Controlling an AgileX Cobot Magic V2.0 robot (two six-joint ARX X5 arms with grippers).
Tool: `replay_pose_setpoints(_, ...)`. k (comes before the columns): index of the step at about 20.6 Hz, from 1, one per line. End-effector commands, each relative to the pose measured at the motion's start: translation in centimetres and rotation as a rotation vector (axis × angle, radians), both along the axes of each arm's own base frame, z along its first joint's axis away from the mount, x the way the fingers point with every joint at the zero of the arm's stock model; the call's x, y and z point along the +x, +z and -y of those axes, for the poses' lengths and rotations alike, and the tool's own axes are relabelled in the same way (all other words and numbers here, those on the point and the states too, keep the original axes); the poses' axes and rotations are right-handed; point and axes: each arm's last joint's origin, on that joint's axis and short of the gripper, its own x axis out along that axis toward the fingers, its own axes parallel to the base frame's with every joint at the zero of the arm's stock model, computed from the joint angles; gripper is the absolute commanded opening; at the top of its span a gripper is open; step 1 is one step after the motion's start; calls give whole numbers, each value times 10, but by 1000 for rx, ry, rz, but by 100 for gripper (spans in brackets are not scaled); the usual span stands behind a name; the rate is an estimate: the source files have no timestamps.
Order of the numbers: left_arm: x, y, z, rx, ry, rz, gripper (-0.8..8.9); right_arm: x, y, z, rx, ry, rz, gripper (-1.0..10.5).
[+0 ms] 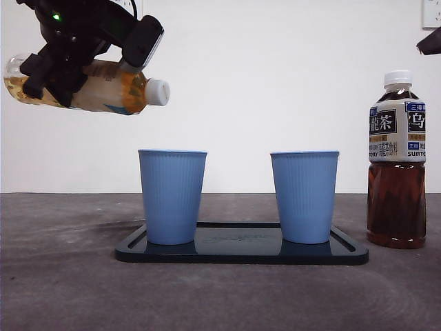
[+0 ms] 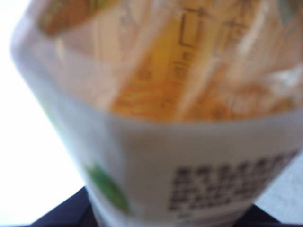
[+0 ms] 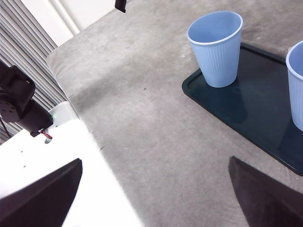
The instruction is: Pour the drink into the cup
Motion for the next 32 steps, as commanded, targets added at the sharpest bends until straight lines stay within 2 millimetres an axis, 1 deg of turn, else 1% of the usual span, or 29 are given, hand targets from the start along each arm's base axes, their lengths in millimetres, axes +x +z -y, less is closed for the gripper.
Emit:
replay_pose_setpoints(1, 3, 12, 5, -214, 73, 113, 88, 0, 5, 0, 2, 7, 22, 482)
replay_pose_setpoints(3, 2, 15, 0, -375, 134, 160, 88, -1, 5, 0, 1, 7, 20, 482)
replay_pose_setpoints(6, -8, 31, -10, -696, 189, 192, 88, -1, 4, 0, -3, 6, 12, 482)
replay_pose_setpoints(9, -23, 50, -29, -1034, 239, 168, 88, -1, 4, 0, -3, 6, 11, 482)
replay_pose_setpoints(12, -35, 68, -49, -1356, 248, 82, 88, -1, 4, 0, -4, 6, 9, 482)
replay_pose_setpoints(13, -38, 74, -55, -1443, 247, 66, 88, -1, 4, 0, -4, 6, 8, 482)
replay_pose_setpoints(16, -40, 80, -66, -1563, 246, 91, 90, -1, 4, 0, -4, 5, 8, 482)
replay_pose_setpoints(18, -38, 77, -69, -1617, 236, 88, 91, -1, 4, 0, -4, 5, 9, 482)
replay_pose_setpoints(21, -36, 65, -69, -1661, 245, 104, 92, -1, 4, 0, -5, 4, 9, 482)
replay_pose_setpoints(27, -30, 25, -67, -1726, 237, 136, 95, -1, 4, 0, -1, -2, -1, 482)
replay_pose_setpoints(32, -28, -6, -69, -1754, 239, 163, 129, -1, 4, 0, -3, -23, -10, 482)
